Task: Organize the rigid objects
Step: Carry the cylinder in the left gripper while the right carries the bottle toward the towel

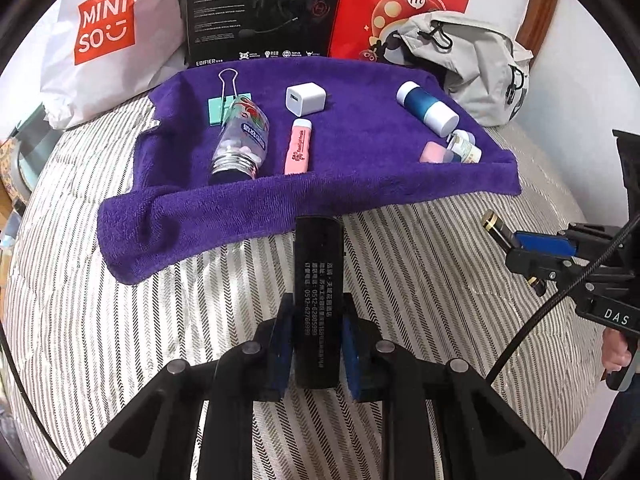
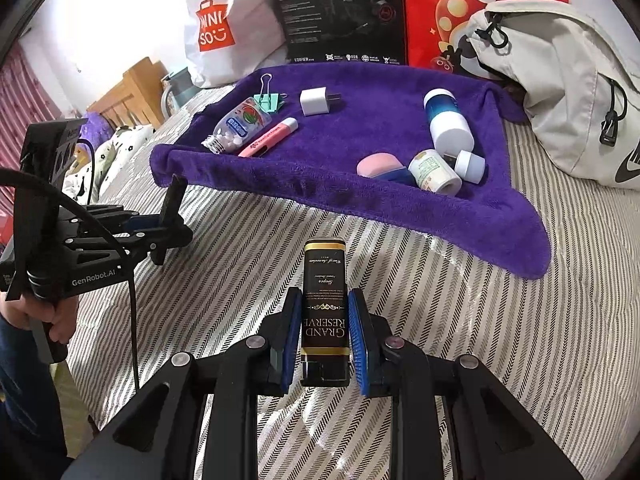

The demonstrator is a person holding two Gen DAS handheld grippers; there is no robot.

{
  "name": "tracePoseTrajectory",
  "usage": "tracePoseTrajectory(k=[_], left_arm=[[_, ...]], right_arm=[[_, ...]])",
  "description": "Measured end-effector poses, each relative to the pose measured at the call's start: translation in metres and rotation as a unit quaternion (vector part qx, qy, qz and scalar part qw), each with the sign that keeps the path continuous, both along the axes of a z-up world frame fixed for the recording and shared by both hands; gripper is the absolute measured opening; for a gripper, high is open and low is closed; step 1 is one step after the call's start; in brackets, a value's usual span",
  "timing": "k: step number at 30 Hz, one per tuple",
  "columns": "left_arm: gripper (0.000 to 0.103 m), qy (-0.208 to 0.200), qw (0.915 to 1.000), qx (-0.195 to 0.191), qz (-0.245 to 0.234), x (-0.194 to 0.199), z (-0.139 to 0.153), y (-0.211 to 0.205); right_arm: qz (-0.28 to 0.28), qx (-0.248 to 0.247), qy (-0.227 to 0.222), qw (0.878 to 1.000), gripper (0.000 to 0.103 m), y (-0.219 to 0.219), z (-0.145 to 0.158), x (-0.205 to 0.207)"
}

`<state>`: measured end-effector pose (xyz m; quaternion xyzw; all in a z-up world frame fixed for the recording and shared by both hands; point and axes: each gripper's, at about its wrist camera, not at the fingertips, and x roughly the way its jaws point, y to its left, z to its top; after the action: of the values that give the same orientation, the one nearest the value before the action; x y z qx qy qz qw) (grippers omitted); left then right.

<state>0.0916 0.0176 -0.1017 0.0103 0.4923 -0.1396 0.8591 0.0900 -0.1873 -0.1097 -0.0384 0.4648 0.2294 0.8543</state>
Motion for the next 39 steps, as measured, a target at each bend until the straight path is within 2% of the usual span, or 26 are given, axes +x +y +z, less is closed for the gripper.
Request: tracePoseTrajectory(k=[14, 25, 31, 35, 39], left_arm=[[0.02, 0.008, 0.9999, 0.004, -0.004, 0.007, -0.008, -0.011], [0.021, 0.001, 0.9986, 0.05, -0.016, 0.018, -0.007, -0.028], [0.021, 0.006, 0.9995, 0.027, -0.015, 0.006, -0.008, -0.017], [0.021, 0.001, 0.9991, 0.037, -0.02, 0.004, -0.008, -0.02], [0.026, 0.001, 0.9985, 0.047, -0.028, 0.006, -0.008, -0.026]], right_arm=[[-0.005, 0.0, -0.001, 1.0, 0.023, -0.005, 0.002, 0.0], [0.0, -0.002, 0.005, 1.0, 0.023, -0.002, -0.003, -0.001], [-0.007, 0.0, 0.004, 1.0, 0.023, -0.008, -0.003, 0.0], [-0.007, 0.001, 0.005, 1.0, 0.023, -0.008, -0.004, 0.0], [-0.005, 0.005, 0.003, 1.0, 0.023, -0.009, -0.002, -0.002]])
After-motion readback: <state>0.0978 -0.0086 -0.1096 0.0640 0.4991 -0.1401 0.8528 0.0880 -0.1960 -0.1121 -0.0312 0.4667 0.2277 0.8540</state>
